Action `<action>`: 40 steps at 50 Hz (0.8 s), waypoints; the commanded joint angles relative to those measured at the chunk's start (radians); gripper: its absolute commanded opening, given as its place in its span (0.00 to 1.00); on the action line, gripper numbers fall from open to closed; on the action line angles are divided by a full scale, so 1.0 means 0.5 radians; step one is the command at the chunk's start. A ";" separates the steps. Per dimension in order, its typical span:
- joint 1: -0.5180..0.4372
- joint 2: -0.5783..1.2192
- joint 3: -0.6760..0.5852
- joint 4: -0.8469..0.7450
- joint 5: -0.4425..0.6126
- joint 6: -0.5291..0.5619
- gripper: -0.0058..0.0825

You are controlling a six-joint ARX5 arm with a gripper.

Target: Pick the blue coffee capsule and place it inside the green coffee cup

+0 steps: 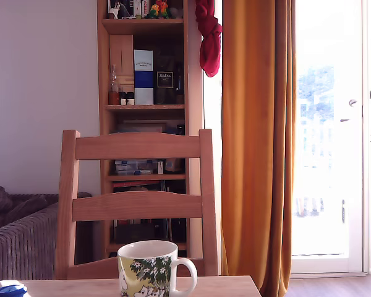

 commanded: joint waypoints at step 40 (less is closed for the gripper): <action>-0.057 0.233 -0.039 0.112 0.548 -0.607 0.04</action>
